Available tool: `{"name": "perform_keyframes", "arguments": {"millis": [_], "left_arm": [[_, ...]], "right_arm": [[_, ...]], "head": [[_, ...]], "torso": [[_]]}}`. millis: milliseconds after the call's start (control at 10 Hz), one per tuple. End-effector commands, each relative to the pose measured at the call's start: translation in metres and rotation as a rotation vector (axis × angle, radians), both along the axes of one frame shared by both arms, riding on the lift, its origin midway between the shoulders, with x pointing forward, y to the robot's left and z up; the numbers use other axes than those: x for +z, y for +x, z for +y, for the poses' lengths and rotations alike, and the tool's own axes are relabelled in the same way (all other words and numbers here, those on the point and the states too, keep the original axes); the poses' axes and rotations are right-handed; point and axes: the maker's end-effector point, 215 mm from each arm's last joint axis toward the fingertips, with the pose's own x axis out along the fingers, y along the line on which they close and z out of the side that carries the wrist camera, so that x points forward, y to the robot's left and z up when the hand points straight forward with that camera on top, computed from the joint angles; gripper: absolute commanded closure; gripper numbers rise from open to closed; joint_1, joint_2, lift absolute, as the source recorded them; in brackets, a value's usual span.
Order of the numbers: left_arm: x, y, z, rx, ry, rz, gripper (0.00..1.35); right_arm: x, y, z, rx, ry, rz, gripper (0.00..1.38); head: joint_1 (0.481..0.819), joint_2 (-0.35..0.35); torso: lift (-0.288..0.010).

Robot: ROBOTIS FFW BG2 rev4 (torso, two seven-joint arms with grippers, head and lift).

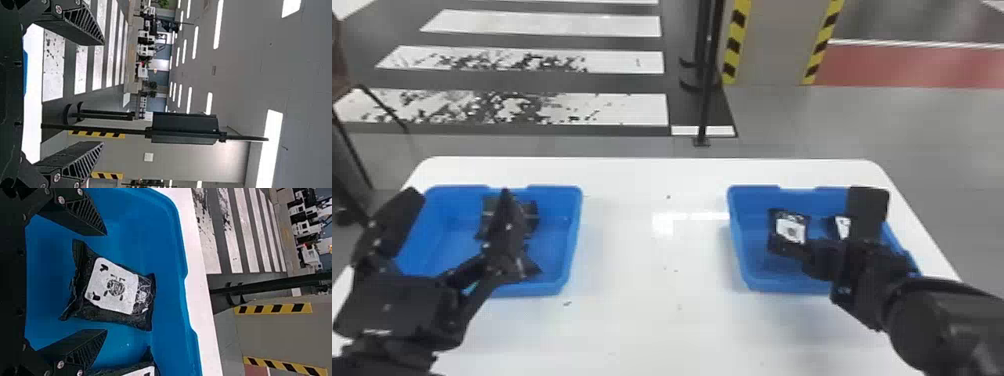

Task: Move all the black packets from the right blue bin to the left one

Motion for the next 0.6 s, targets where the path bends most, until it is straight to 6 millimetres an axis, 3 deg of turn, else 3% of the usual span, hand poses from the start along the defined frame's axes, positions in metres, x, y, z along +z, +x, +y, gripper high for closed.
{"name": "perform_keyframes", "arguments": {"millis": [0,200,300,500], "left_arm": [[-0.002,0.001,-0.001,-0.003,-0.001,0.004,0.14],[-0.002,0.001,-0.001,-0.004,0.000,0.004,0.14],[-0.002,0.001,0.000,-0.003,-0.001,0.006,0.14],[-0.005,0.001,0.000,-0.003,-0.002,0.011,0.14]], "right_arm": [[-0.005,0.005,-0.002,-0.007,0.005,0.012,0.16],[-0.015,0.008,-0.003,-0.014,0.016,0.036,0.17],[-0.015,0.009,0.000,-0.011,0.031,0.035,0.26],[-0.015,0.008,0.002,-0.012,0.047,0.027,0.65]], "head": [[0.695,-0.052],[0.695,-0.055],[0.695,-0.058],[0.695,-0.054]], "torso": [[-0.140],[-0.140],[-0.140],[-0.140]]}}
